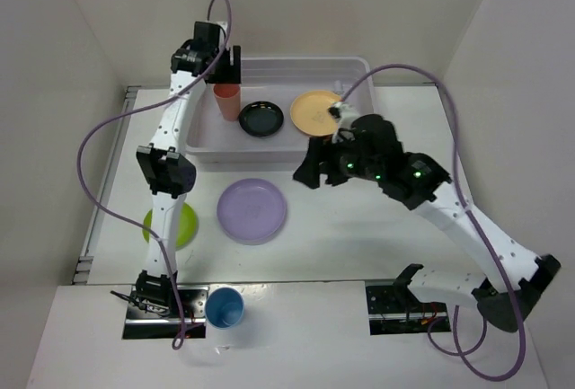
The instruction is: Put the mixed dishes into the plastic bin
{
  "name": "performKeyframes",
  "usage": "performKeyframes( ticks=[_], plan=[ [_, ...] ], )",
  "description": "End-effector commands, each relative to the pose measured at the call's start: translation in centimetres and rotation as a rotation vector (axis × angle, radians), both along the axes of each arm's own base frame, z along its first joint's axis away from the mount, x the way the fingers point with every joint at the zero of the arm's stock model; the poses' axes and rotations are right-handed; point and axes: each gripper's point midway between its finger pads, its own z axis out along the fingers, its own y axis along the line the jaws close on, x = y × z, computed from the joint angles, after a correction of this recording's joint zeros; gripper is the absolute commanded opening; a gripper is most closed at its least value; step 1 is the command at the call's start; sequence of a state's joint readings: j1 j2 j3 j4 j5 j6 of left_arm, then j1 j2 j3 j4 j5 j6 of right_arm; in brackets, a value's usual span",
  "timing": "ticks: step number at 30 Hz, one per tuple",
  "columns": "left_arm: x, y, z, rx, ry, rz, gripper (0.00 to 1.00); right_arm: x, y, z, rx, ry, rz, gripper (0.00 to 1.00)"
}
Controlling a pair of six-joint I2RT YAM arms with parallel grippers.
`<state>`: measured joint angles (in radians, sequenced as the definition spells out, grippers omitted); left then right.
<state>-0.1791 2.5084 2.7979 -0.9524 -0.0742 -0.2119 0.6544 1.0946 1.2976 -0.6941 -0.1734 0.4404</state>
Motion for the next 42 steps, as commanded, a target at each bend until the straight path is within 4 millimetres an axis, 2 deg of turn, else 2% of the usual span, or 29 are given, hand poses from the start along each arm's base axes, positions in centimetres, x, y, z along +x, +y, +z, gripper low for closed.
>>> performKeyframes(
  ticks=[1, 2, 3, 5, 6, 8, 9, 10, 11, 12, 16, 17, 18, 19, 20, 21, 22, 24, 26, 28, 30, 31, 33, 34, 36, 37, 40, 41, 42],
  plan=[
    [-3.2, 0.5, 14.3, -0.060, -0.260, -0.008, 0.82, -2.3, 5.4, -1.4, 0.006, 0.011, 0.143, 0.83],
    [-3.9, 0.6, 16.0, -0.066, -0.294, -0.008, 0.82, -2.6, 6.4, -1.9, -0.018, -0.005, 0.124, 0.83],
    [-5.2, 0.7, 18.9, -0.087, -0.343, -0.012, 0.81, -5.5, 9.3, -2.5, -0.046, -0.005, 0.223, 0.81],
    [-7.0, 0.5, 21.9, -0.099, -0.399, -0.021, 0.81, -7.9, 11.7, -3.8, -0.096, 0.016, 0.269, 0.81],
    [-8.8, 0.8, 24.9, -0.118, -0.454, -0.017, 0.81, -9.7, 13.5, -5.2, -0.148, 0.021, 0.317, 0.79],
    [-10.8, 1.6, 25.7, -0.114, -0.443, -0.008, 0.81, -12.2, 14.8, -6.3, -0.182, 0.033, 0.389, 0.77],
    [-12.7, 1.9, 27.3, -0.117, -0.461, -0.008, 0.82, -14.3, 15.8, -7.3, -0.201, 0.037, 0.445, 0.77],
    [-13.4, 2.6, 26.0, -0.106, -0.407, 0.003, 0.82, -15.6, 16.3, -7.8, -0.212, 0.046, 0.484, 0.77],
    [-14.9, 3.1, 26.8, -0.099, -0.410, 0.015, 0.84, -16.7, 17.0, -7.5, -0.209, 0.041, 0.514, 0.76],
    [-15.7, 3.4, 26.2, -0.081, -0.381, 0.021, 0.84, -19.1, 17.6, -8.8, -0.248, 0.050, 0.563, 0.76],
    [-17.7, 4.2, 25.6, -0.075, -0.357, 0.030, 0.84, -22.6, 18.7, -10.3, -0.314, 0.045, 0.623, 0.75],
    [-19.3, 4.2, 27.0, -0.089, -0.396, 0.017, 0.84, -22.6, 18.7, -10.3, -0.314, 0.045, 0.623, 0.75],
    [-18.9, 4.4, 26.2, -0.101, -0.392, 0.024, 0.85, -23.0, 18.8, -10.9, -0.329, 0.048, 0.634, 0.75],
    [-20.5, 4.6, 27.7, -0.108, -0.438, 0.023, 0.85, -23.6, 19.2, -11.3, -0.329, 0.054, 0.641, 0.75],
    [-20.8, 5.0, 28.4, -0.119, -0.470, 0.037, 0.87, -23.6, 19.3, -11.8, -0.340, 0.057, 0.641, 0.75],
    [-21.1, 4.9, 27.3, -0.120, -0.445, 0.029, 0.88, -24.0, 19.7, -12.6, -0.361, 0.062, 0.649, 0.75],
    [-22.4, 5.5, 28.2, -0.130, -0.467, 0.046, 0.88, -24.5, 20.0, -12.9, -0.367, 0.062, 0.660, 0.75],
    [-23.2, 5.9, 28.4, -0.133, -0.478, 0.048, 0.90, -24.2, 20.3, -13.7, -0.408, 0.040, 0.623, 0.75],
    [-24.3, 6.2, 28.5, -0.136, -0.490, 0.050, 0.90, -23.9, 20.3, -15.5, -0.475, 0.028, 0.602, 0.74],
    [-25.3, 6.7, 29.0, -0.136, -0.510, 0.060, 0.91, -23.8, 20.4, -16.2, -0.487, 0.033, 0.588, 0.74],
    [-25.9, 7.1, 28.5, -0.124, -0.503, 0.065, 0.91, -23.6, 20.8, -16.2, -0.482, 0.025, 0.580, 0.70],
    [-25.6, 7.5, 28.2, -0.121, -0.500, 0.077, 0.91, -23.6, 20.9, -17.3, -0.507, 0.031, 0.580, 0.67],
    [-26.1, 7.9, 27.8, -0.118, -0.500, 0.089, 0.92, -23.7, 21.5, -17.3, -0.500, 0.038, 0.572, 0.54],
    [-26.0, 7.8, 27.4, -0.113, -0.489, 0.076, 0.92, -23.7, 21.2, -17.4, -0.510, 0.041, 0.572, 0.34],
    [-26.1, 8.2, 26.9, -0.113, -0.477, 0.085, 0.92, -23.3, 21.4, -16.7, -0.502, 0.030, 0.544, 0.15],
    [-26.5, 8.2, 27.3, -0.114, -0.489, 0.084, 0.93, -22.7, 21.2, -16.8, -0.518, 0.011, 0.518, 0.00],
    [-27.2, 8.1, 28.4, -0.130, -0.519, 0.062, 0.93, -20.4, 20.6, -14.2, -0.505, -0.015, 0.438, 0.00],
    [-27.9, 8.1, 29.4, -0.132, -0.547, 0.060, 0.93, -18.0, 20.3, -12.2, -0.471, -0.021, 0.396, 0.00],
    [-28.0, 7.9, 29.8, -0.137, -0.557, 0.050, 0.93, -16.5, 19.9, -11.4, -0.460, -0.031, 0.375, 0.00]
  ],
)
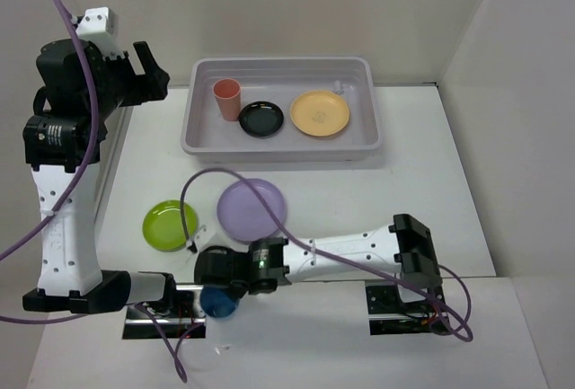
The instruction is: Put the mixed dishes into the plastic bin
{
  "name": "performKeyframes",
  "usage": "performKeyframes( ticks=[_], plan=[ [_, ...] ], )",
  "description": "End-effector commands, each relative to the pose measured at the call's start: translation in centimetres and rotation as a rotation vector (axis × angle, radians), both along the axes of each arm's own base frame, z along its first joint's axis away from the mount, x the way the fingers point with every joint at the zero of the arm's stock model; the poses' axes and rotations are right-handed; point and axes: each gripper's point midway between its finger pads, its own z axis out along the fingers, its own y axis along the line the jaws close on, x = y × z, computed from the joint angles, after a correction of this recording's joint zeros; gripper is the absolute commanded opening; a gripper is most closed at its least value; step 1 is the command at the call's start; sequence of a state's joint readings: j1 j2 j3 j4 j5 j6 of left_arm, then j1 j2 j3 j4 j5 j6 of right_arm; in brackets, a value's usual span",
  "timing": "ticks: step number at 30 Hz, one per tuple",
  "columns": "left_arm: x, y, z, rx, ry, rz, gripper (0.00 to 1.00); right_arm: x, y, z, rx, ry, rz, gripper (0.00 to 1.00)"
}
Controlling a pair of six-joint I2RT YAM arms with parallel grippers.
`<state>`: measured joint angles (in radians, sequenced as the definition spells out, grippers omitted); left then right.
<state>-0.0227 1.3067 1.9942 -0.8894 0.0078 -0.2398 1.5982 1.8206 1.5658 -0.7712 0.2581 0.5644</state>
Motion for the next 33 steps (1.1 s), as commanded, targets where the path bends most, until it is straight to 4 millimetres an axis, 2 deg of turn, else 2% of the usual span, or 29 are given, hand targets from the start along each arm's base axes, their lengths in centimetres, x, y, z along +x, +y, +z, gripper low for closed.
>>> performKeyframes(
  ticks=[1, 2, 3, 5, 6, 7, 8, 9, 10, 11, 12, 13, 14, 15, 16, 17, 18, 19, 20, 21, 22, 25, 26, 27, 28, 29, 30, 31, 33],
  plan=[
    [-1.6, -0.6, 4.1, -0.012, -0.136, -0.042, 0.93, 6.7, -0.4, 7.4, 0.148, -0.077, -0.145, 0.00],
    [-1.7, -0.6, 4.5, -0.012, -0.146, -0.042, 0.93, 8.3, -0.4, 9.2, 0.194, -0.074, -0.167, 0.00],
    [-2.3, -0.6, 5.2, -0.012, -0.174, -0.042, 0.93, 12.4, -1.5, 11.4, 0.247, -0.089, -0.253, 0.00],
    [-3.1, -0.6, 6.1, -0.012, -0.206, -0.043, 0.93, 17.0, -2.4, 15.0, 0.325, -0.130, -0.319, 0.00],
    [-2.7, -0.6, 5.1, -0.012, -0.181, -0.043, 0.93, 21.9, -3.9, 16.2, 0.359, -0.159, -0.419, 0.00],
    [-2.9, -0.4, 5.2, -0.010, -0.189, -0.034, 0.93, 24.4, -4.6, 17.0, 0.368, -0.180, -0.455, 0.00],
    [-3.1, -0.4, 5.1, -0.010, -0.188, -0.033, 0.93, 27.0, -5.1, 19.7, 0.428, -0.211, -0.497, 0.00],
    [-2.8, -0.2, 4.8, 0.002, -0.186, -0.025, 0.93, 31.6, -6.5, 18.7, 0.401, -0.226, -0.573, 0.00],
    [-2.5, -0.2, 4.1, 0.002, -0.166, -0.025, 0.93, 34.2, -6.8, 22.1, 0.471, -0.268, -0.602, 0.00],
    [-2.8, -0.2, 4.0, 0.002, -0.167, -0.025, 0.93, 36.5, -7.4, 22.5, 0.469, -0.287, -0.624, 0.00],
    [-2.9, -0.2, 4.1, 0.011, -0.177, -0.026, 0.93, 39.9, -6.4, 18.4, 0.398, -0.252, -0.634, 0.00],
    [-2.7, -0.2, 3.6, 0.011, -0.164, -0.026, 0.93, 42.6, -8.5, 16.5, 0.337, -0.223, -0.690, 0.00],
    [-2.8, 0.1, 3.0, 0.024, -0.150, -0.015, 0.94, 44.5, -8.9, 22.3, 0.461, -0.314, -0.686, 0.00],
    [-3.0, 0.3, 3.0, 0.026, -0.159, -0.006, 0.94, 46.0, -9.3, 22.3, 0.487, -0.323, -0.694, 0.00],
    [-2.8, 0.4, 2.5, 0.028, -0.146, 0.003, 0.94, 47.9, -10.5, 22.5, 0.547, -0.306, -0.675, 0.00],
    [-3.1, 0.7, 2.4, 0.030, -0.147, 0.015, 0.94, 51.3, -9.7, 17.1, 0.520, -0.229, -0.697, 0.00],
    [-3.3, 0.7, 2.6, 0.030, -0.157, 0.015, 0.94, 52.4, -10.1, 16.0, 0.529, -0.217, -0.696, 0.00],
    [-3.1, 0.7, 2.1, 0.031, -0.144, 0.015, 0.94, 54.5, -10.9, 14.4, 0.526, -0.231, -0.726, 0.00],
    [-3.1, 0.7, 2.1, 0.031, -0.144, 0.015, 0.94, 54.8, -10.8, 13.6, 0.518, -0.224, -0.728, 0.00],
    [-3.0, 0.7, 2.3, 0.030, -0.153, 0.015, 0.94, 56.0, -11.5, 13.1, 0.528, -0.239, -0.744, 0.00],
    [-2.9, 0.5, 1.9, 0.029, -0.144, 0.006, 0.94, 58.0, -12.1, 13.3, 0.592, -0.260, -0.737, 0.00],
    [-2.8, 0.5, 1.6, 0.029, -0.135, 0.006, 0.94, 60.4, -13.0, 9.2, 0.588, -0.223, -0.773, 0.00],
    [-2.8, 0.5, 1.6, 0.029, -0.135, 0.006, 0.94, 60.9, -13.8, 9.9, 0.625, -0.231, -0.790, 0.00],
    [-2.8, 0.5, 1.6, 0.029, -0.135, 0.006, 0.94, 61.5, -14.2, 8.8, 0.625, -0.199, -0.803, 0.00],
    [-2.8, 0.5, 1.6, 0.029, -0.135, 0.006, 0.94, 61.9, -14.7, 9.2, 0.638, -0.214, -0.807, 0.00],
    [-2.8, 0.5, 1.6, 0.029, -0.135, 0.006, 0.94, 62.7, -15.5, 7.7, 0.629, -0.212, -0.840, 0.00],
    [-2.7, 0.5, 1.2, 0.029, -0.126, 0.006, 0.94, 63.0, -15.4, 8.0, 0.643, -0.226, -0.836, 0.00],
    [-2.4, 0.5, 0.9, 0.029, -0.116, 0.006, 0.94, 63.5, -16.2, 8.3, 0.658, -0.230, -0.855, 0.00],
    [-2.3, 0.5, 0.9, 0.020, -0.116, 0.007, 0.94, 64.0, -16.8, 7.6, 0.662, -0.227, -0.871, 0.00]
  ],
)
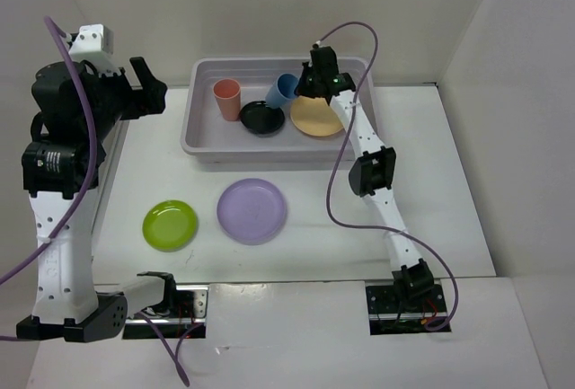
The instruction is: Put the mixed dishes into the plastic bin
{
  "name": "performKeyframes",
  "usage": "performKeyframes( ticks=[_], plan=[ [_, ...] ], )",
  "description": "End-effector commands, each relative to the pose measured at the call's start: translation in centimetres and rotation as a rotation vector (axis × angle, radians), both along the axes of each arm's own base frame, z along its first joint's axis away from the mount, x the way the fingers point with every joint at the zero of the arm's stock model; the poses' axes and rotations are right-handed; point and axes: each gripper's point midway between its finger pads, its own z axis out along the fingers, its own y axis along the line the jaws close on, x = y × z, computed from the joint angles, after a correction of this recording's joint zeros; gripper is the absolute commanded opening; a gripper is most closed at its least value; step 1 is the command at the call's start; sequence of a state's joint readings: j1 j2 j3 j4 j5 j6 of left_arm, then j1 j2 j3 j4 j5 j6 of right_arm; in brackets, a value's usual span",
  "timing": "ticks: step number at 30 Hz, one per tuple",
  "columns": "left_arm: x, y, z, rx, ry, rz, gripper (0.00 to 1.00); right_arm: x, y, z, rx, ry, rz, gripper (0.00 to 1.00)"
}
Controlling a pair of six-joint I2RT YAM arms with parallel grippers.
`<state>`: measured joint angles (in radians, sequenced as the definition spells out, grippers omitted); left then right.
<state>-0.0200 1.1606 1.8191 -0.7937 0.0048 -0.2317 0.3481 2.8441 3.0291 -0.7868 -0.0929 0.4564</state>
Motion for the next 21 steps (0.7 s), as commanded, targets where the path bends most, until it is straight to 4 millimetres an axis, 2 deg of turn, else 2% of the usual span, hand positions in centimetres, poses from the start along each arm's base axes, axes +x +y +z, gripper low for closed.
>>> performKeyframes(
  ticks=[1, 3, 4, 5, 7, 9, 11, 12, 16, 18, 21],
  plan=[
    [0.4, 0.0, 0.8, 0.011, -0.038, -0.007, 0.94, 2.2, 0.0, 7.4, 0.102, -0.202, -0.028, 0.00],
    [0.4, 0.0, 0.8, 0.011, -0.038, -0.007, 0.94, 2.7, -0.9, 6.8, 0.092, -0.203, -0.055, 0.00],
    [0.7, 0.0, 0.5, 0.012, -0.029, -0.007, 0.94, 2.8, -0.8, 5.9, 0.087, -0.190, -0.055, 0.00],
    [0.7, 0.0, 0.5, 0.012, -0.029, -0.007, 0.94, 2.8, -0.8, 5.9, 0.087, -0.190, -0.055, 0.00],
    [0.7, 0.0, 0.5, 0.012, -0.029, -0.007, 0.94, 3.0, -0.8, 4.1, 0.078, -0.166, -0.055, 0.00],
    [1.1, -0.1, 0.3, 0.010, -0.019, -0.016, 0.94, 3.1, -0.9, 3.3, 0.070, -0.157, -0.064, 0.00],
    [1.1, -0.1, 0.3, 0.010, -0.019, -0.016, 0.94, 3.3, -1.3, 3.3, 0.059, -0.161, -0.085, 0.00],
    [1.1, -0.1, 0.3, 0.010, -0.019, -0.016, 0.94, 3.3, -1.3, 2.7, 0.055, -0.153, -0.085, 0.00],
    [1.1, -0.1, 0.3, 0.010, -0.019, -0.016, 0.94, 3.7, -1.9, 2.8, 0.034, -0.171, -0.114, 0.00],
    [1.1, -0.1, 0.3, 0.010, -0.019, -0.016, 0.94, 3.9, -2.1, 2.8, 0.026, -0.174, -0.127, 0.02],
    [1.2, -0.1, -0.1, 0.010, -0.010, -0.016, 0.94, 3.9, -2.2, 2.8, 0.019, -0.177, -0.123, 0.11]
  ],
)
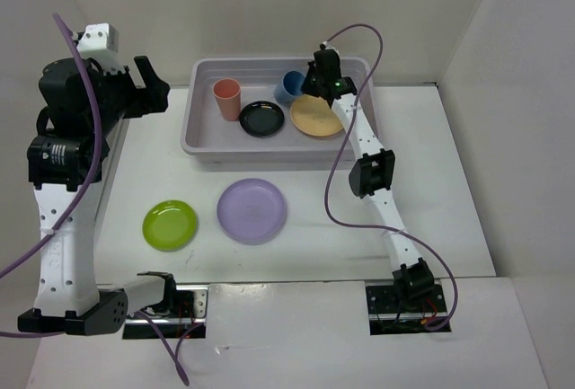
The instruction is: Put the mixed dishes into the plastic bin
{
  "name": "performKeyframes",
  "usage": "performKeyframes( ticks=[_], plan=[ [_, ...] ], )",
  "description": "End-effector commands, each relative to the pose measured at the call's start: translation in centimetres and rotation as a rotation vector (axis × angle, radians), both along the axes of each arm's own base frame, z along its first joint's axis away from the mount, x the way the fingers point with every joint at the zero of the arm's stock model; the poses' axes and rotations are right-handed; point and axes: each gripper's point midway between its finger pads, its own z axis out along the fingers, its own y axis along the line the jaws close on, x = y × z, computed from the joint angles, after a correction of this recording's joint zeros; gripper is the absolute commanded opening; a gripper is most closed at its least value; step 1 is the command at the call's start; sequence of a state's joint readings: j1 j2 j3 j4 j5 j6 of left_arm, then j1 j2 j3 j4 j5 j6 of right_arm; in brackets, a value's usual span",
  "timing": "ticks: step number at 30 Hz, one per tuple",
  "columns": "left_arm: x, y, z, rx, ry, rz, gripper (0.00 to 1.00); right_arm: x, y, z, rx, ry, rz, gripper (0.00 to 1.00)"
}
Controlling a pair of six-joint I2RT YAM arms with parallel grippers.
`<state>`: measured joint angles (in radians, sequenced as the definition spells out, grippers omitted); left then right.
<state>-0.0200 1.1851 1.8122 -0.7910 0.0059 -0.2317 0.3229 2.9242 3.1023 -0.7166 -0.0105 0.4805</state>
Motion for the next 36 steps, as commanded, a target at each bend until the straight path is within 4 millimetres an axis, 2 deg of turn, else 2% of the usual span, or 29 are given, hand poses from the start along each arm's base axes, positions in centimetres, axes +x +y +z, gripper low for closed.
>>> performKeyframes(
  ticks=[1, 2, 3, 6, 7, 10, 12, 13, 14, 16, 19, 20, 21, 26, 30, 32, 33, 35, 36],
  plan=[
    [0.5, -0.1, 0.5, 0.009, -0.030, -0.015, 0.94, 1.1, 0.0, 3.9, 0.012, -0.113, -0.023, 0.13],
    [0.5, -0.1, 0.5, 0.009, -0.030, -0.015, 0.94, 1.1, -0.1, 3.9, 0.004, -0.115, -0.019, 0.17],
    [0.5, -0.1, 0.5, 0.009, -0.030, -0.015, 0.94, 1.0, -0.1, 4.6, 0.008, -0.125, -0.019, 0.32],
    [0.6, -0.1, 0.2, 0.010, -0.020, -0.015, 0.94, 1.2, -0.1, 6.7, 0.016, -0.174, -0.015, 0.56],
    [0.6, -0.1, 0.2, 0.010, -0.020, -0.015, 0.94, 1.3, 0.0, 7.7, 0.023, -0.194, -0.016, 0.67],
    [0.6, -0.1, 0.2, 0.010, -0.020, -0.015, 0.94, 1.3, 0.0, 8.6, 0.029, -0.212, -0.016, 0.77],
    [0.6, -0.1, 0.2, 0.010, -0.020, -0.015, 0.94, 1.4, -0.1, 10.5, 0.028, -0.262, -0.010, 0.77],
    [0.5, -0.1, 0.0, 0.010, -0.011, -0.015, 0.94, 1.4, -0.1, 10.6, 0.028, -0.262, -0.010, 0.79],
    [0.5, -0.1, 0.0, 0.010, -0.011, -0.015, 0.94, 1.4, -0.1, 11.8, 0.037, -0.288, -0.011, 0.79],
    [0.5, -0.1, 0.0, 0.010, -0.011, -0.015, 0.94, 1.4, -0.1, 12.8, 0.044, -0.308, -0.011, 0.80],
    [0.5, -0.1, 0.0, 0.010, -0.011, -0.015, 0.94, 1.6, -0.4, 12.8, 0.036, -0.311, -0.033, 0.81],
    [0.5, -0.1, 0.0, 0.010, -0.011, -0.015, 0.94, 1.5, -0.5, 13.6, 0.042, -0.328, -0.033, 0.81],
    [0.5, -0.1, 0.0, 0.010, -0.011, -0.015, 0.94, 1.5, -0.5, 13.6, 0.034, -0.330, -0.030, 0.81],
    [0.6, -0.1, -0.4, 0.010, -0.002, -0.015, 0.94, 1.6, 0.1, 14.5, 0.057, -0.361, -0.001, 0.82],
    [0.7, 0.1, -0.4, 0.012, -0.002, -0.006, 0.95, 1.9, -0.8, 14.2, 0.026, -0.358, -0.049, 0.84],
    [0.7, 0.1, -0.8, 0.012, 0.009, -0.006, 0.95, 1.8, -1.1, 14.8, 0.014, -0.371, -0.057, 0.85],
    [0.7, 0.1, -0.9, 0.021, 0.008, -0.008, 0.95, 1.6, -1.2, 16.1, 0.020, -0.388, -0.058, 0.85],
    [0.7, 0.1, -1.1, 0.021, 0.017, -0.008, 0.95, 1.2, -1.4, 17.3, 0.005, -0.405, -0.051, 0.86],
    [0.7, 0.3, -1.1, 0.023, 0.017, 0.002, 0.95, 0.7, -1.6, 19.4, 0.015, -0.434, -0.053, 0.86]
  ],
)
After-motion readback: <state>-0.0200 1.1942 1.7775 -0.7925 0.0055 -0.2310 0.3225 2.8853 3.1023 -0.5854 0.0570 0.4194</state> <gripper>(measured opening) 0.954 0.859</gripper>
